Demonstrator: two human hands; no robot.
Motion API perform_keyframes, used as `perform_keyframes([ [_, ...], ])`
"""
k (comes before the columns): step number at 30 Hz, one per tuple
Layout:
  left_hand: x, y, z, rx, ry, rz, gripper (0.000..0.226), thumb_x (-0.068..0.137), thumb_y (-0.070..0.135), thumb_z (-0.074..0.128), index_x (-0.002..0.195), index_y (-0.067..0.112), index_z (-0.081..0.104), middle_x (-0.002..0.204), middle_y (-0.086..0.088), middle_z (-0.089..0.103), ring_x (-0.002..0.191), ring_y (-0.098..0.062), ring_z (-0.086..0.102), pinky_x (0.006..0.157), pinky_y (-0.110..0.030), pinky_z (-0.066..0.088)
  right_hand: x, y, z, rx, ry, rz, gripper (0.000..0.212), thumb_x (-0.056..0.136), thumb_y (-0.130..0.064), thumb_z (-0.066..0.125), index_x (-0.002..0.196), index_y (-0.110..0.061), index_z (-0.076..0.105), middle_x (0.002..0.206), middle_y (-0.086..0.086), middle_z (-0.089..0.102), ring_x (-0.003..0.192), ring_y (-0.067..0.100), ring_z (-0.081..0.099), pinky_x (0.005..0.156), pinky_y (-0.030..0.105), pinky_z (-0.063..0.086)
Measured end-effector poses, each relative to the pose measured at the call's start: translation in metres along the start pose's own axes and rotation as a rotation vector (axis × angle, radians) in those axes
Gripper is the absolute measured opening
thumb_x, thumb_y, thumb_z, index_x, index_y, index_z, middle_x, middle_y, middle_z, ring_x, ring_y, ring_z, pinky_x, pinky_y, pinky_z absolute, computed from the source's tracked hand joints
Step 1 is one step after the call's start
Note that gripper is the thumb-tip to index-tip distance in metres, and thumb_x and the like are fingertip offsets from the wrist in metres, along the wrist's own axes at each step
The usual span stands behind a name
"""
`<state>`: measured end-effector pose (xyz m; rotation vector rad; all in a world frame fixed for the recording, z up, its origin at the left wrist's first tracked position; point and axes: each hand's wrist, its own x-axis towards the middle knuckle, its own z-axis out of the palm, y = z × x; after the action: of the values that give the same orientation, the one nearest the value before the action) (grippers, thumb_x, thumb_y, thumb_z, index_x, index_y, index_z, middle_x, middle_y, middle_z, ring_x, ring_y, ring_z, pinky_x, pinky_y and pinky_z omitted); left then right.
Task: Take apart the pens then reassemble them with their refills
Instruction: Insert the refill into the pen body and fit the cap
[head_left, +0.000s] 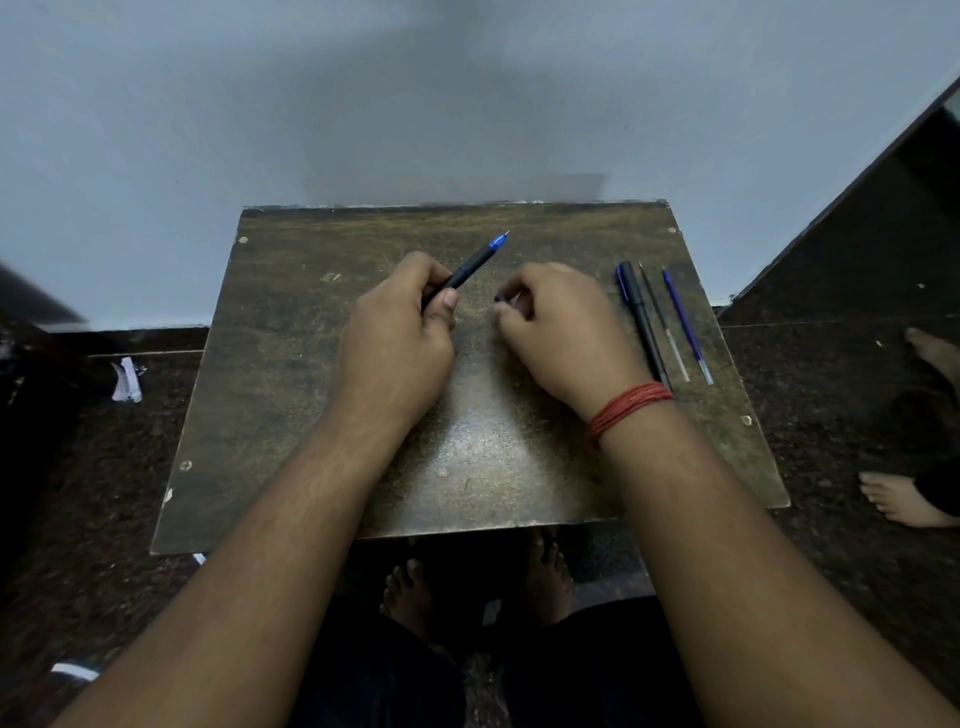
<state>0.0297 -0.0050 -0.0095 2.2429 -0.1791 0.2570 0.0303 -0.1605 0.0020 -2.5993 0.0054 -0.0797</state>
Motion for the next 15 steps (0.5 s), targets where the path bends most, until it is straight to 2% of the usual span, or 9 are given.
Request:
perform_keyframes([
  [2, 0.000, 0.001, 0.000, -0.001, -0.006, -0.004, 0.002, 0.095, 0.021, 0.055, 0.094, 0.021, 0.057, 0.081, 0.004, 0.067, 0.076, -0.018, 0.063, 0.069, -0.043, 0.054, 0.005, 0.004, -0.005, 0.272, 0.116, 0.078, 0.013, 0.096, -0.020, 0.058, 0.104, -0.016, 0.068, 0.093, -0.002, 0.066, 0.086, 0.015, 0.062, 0.077, 0.027, 0.048],
  [5, -0.001, 0.003, 0.000, 0.002, -0.025, 0.001, 0.005, 0.096, 0.020, 0.055, 0.093, 0.024, 0.056, 0.082, 0.003, 0.066, 0.077, -0.016, 0.062, 0.067, -0.042, 0.053, 0.008, 0.010, -0.012, 0.776, 0.288, 0.214, 0.008, 0.097, -0.012, 0.058, 0.095, -0.017, 0.063, 0.078, 0.001, 0.066, 0.066, 0.015, 0.065, 0.063, 0.033, 0.055],
  [8, -0.002, 0.005, 0.001, -0.005, -0.042, 0.010, 0.003, 0.096, 0.020, 0.056, 0.095, 0.023, 0.058, 0.082, 0.001, 0.067, 0.077, -0.019, 0.063, 0.068, -0.044, 0.053, 0.009, 0.013, -0.018, 1.104, 0.393, 0.276, 0.011, 0.099, -0.006, 0.056, 0.093, -0.014, 0.061, 0.077, 0.003, 0.068, 0.067, 0.016, 0.070, 0.062, 0.026, 0.056],
  [11, -0.004, 0.007, 0.002, -0.011, -0.055, 0.030, 0.003, 0.095, 0.019, 0.056, 0.095, 0.020, 0.059, 0.079, -0.001, 0.067, 0.075, -0.021, 0.062, 0.067, -0.044, 0.052, 0.010, 0.013, -0.019, 1.252, 0.447, 0.294, 0.012, 0.100, -0.003, 0.054, 0.093, -0.012, 0.060, 0.080, 0.005, 0.066, 0.070, 0.017, 0.072, 0.063, 0.025, 0.056],
  [15, -0.005, 0.010, 0.002, 0.005, -0.087, 0.040, 0.003, 0.096, 0.019, 0.057, 0.096, 0.021, 0.059, 0.079, 0.000, 0.067, 0.075, -0.019, 0.062, 0.066, -0.043, 0.052, 0.009, 0.013, -0.018, 1.279, 0.453, 0.296, 0.011, 0.100, -0.003, 0.054, 0.094, -0.010, 0.060, 0.081, 0.007, 0.069, 0.076, 0.021, 0.074, 0.066, 0.025, 0.056],
])
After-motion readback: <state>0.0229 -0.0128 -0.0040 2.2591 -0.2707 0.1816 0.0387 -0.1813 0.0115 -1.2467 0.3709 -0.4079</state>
